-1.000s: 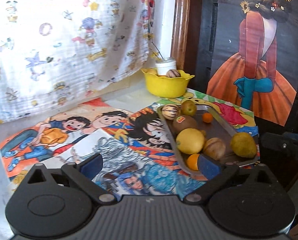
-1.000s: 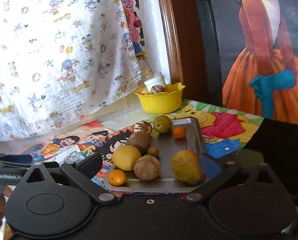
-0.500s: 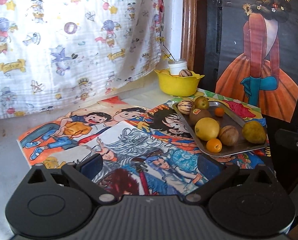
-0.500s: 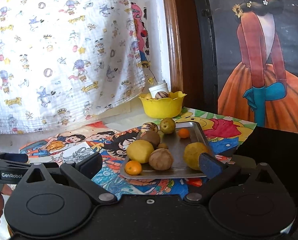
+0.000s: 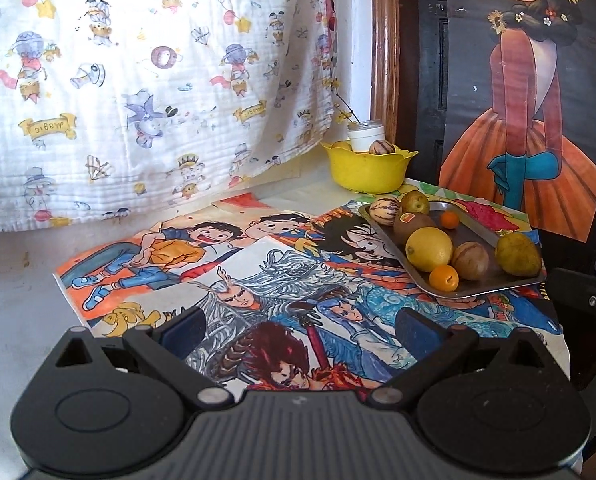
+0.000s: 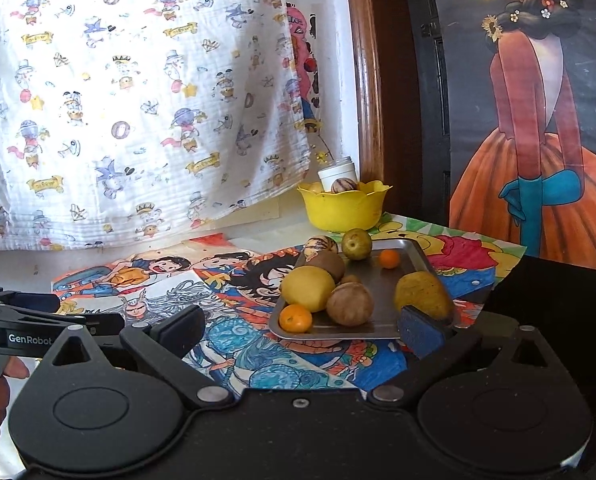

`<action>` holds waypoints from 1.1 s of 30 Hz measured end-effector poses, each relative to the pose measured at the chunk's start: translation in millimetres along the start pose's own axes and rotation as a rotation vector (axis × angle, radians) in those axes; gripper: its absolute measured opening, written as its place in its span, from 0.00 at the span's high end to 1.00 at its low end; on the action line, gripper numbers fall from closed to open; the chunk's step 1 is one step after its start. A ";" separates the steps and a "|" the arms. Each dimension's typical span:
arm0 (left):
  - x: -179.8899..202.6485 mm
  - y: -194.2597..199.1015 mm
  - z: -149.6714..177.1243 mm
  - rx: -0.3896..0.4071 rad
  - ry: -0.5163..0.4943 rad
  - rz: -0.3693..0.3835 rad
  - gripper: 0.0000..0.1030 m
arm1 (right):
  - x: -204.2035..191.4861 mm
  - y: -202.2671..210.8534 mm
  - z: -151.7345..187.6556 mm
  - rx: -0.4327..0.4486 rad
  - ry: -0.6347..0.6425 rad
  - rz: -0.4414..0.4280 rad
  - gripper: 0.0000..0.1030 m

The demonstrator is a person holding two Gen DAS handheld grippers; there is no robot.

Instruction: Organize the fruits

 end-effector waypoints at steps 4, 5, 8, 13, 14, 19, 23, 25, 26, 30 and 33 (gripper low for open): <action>-1.4 -0.3 0.4 -0.001 0.002 -0.004 0.00 | 0.0 -0.3 0.3 0.000 -0.001 0.001 0.01; -1.5 -0.3 0.4 -0.001 0.003 -0.005 0.00 | 0.5 -0.5 0.5 -0.001 -0.003 0.001 0.01; -1.5 -0.4 0.5 -0.001 0.003 -0.006 0.00 | 1.3 -0.7 1.0 -0.002 -0.005 0.003 0.01; -1.7 -0.5 0.3 -0.001 0.003 -0.006 0.00 | 1.4 -1.3 1.8 -0.005 -0.006 0.002 0.01; -1.9 -0.5 0.2 -0.001 0.003 -0.006 0.00 | 1.5 -1.5 2.0 -0.006 -0.007 0.002 0.01; -2.0 -0.7 0.1 -0.001 0.002 -0.006 0.00 | 1.1 -2.3 3.1 -0.010 -0.007 0.001 0.01; -1.9 -0.7 0.2 -0.001 0.002 -0.005 0.00 | 1.1 -2.7 3.3 -0.010 -0.006 0.002 0.01; -2.0 -0.7 0.1 -0.001 0.002 -0.005 0.00 | 1.1 -3.3 3.8 -0.011 -0.007 0.001 0.01; -1.9 -0.6 0.1 -0.001 0.002 -0.004 0.00 | 1.1 -3.4 3.7 -0.011 -0.007 0.002 0.01; -2.2 -0.6 0.3 0.001 0.000 -0.004 0.00 | 0.9 -3.6 3.6 -0.010 -0.007 0.001 0.01; -2.9 -0.8 -0.3 0.002 -0.003 -0.003 0.00 | 0.2 -5.0 3.9 -0.011 -0.006 -0.001 0.01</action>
Point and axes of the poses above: each gripper's, at about its wrist camera, not at the fingertips, and y roughly against the way its jaws point, x to its right, z to its underside, the point moved 9 cm from there along -y, roughly the way its jaws point, and after that the axes turned 13 degrees about -z, right-handed, at the moved point
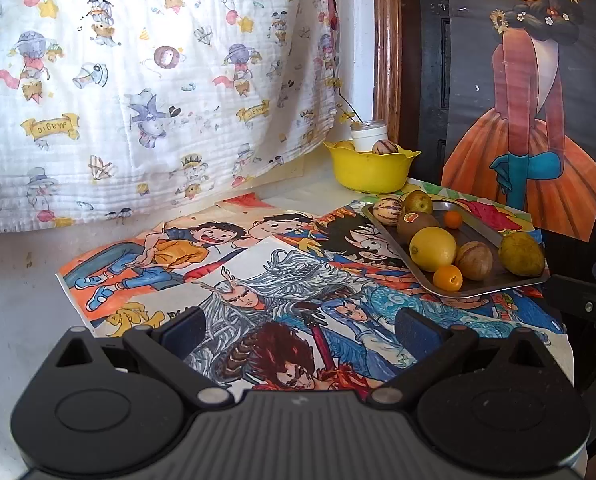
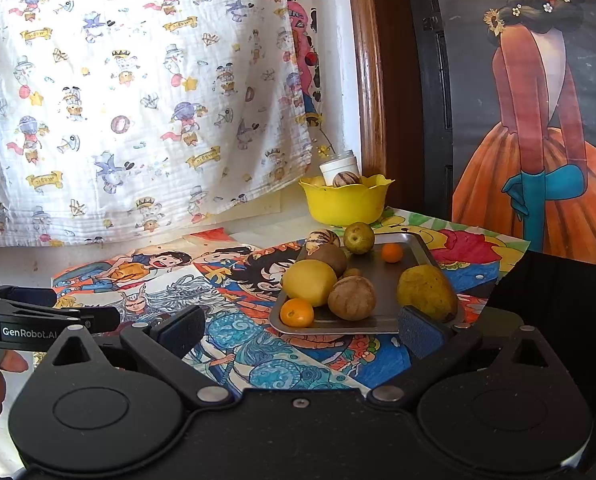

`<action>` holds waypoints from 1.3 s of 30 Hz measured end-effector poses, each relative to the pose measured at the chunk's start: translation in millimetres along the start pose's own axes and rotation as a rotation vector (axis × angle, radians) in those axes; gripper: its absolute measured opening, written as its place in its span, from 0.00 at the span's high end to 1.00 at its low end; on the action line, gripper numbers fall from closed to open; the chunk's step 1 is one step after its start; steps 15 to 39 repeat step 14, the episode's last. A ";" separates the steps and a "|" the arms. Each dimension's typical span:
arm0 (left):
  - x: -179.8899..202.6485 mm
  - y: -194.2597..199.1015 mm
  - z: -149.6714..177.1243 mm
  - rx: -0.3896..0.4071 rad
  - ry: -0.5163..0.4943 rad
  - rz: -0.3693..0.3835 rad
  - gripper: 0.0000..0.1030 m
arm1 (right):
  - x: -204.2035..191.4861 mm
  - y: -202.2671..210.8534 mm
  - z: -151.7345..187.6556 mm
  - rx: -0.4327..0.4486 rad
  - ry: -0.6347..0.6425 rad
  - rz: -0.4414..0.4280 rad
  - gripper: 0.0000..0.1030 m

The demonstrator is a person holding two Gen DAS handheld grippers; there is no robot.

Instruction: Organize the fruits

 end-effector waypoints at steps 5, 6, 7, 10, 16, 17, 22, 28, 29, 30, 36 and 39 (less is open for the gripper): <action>4.5 1.1 1.0 -0.008 -0.021 0.023 0.00 | 0.5 -4.5 2.0 -0.010 0.002 -0.005 0.01; 5.5 1.4 1.3 -0.005 -0.023 0.027 0.00 | 0.6 -5.9 2.7 -0.013 0.001 -0.006 0.01; 6.2 1.5 1.6 -0.003 -0.024 0.028 0.00 | 0.6 -7.6 3.2 -0.016 0.000 -0.007 0.01; 8.2 0.1 2.6 0.003 -0.037 0.032 0.00 | 1.4 -11.8 4.5 -0.023 -0.001 -0.009 0.01; 9.7 -3.5 4.4 -0.011 -0.036 0.037 0.00 | 3.8 -16.0 3.8 -0.021 -0.007 -0.014 0.01; 9.7 -3.5 4.4 -0.011 -0.036 0.037 0.00 | 3.8 -16.0 3.8 -0.021 -0.007 -0.014 0.01; 9.7 -3.5 4.4 -0.011 -0.036 0.037 0.00 | 3.8 -16.0 3.8 -0.021 -0.007 -0.014 0.01; 9.7 -3.5 4.4 -0.011 -0.036 0.037 0.00 | 3.8 -16.0 3.8 -0.021 -0.007 -0.014 0.01; 9.7 -3.5 4.4 -0.011 -0.036 0.037 0.00 | 3.8 -16.0 3.8 -0.021 -0.007 -0.014 0.01; 9.7 -3.5 4.4 -0.011 -0.036 0.037 0.00 | 3.8 -16.0 3.8 -0.021 -0.007 -0.014 0.01; 9.7 -3.5 4.4 -0.011 -0.036 0.037 0.00 | 3.8 -16.0 3.8 -0.021 -0.007 -0.014 0.01; 9.7 -3.5 4.4 -0.011 -0.036 0.037 0.00 | 3.8 -16.0 3.8 -0.021 -0.007 -0.014 0.01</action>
Point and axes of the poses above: each gripper's, at about its wrist camera, not at the fingertips, and y roughly against the way its jaws point, x to its right, z to its underside, the point moved 9 cm from there along -y, roughly the way its jaws point, and after that the axes turned 13 degrees about -z, right-handed, at the moved point
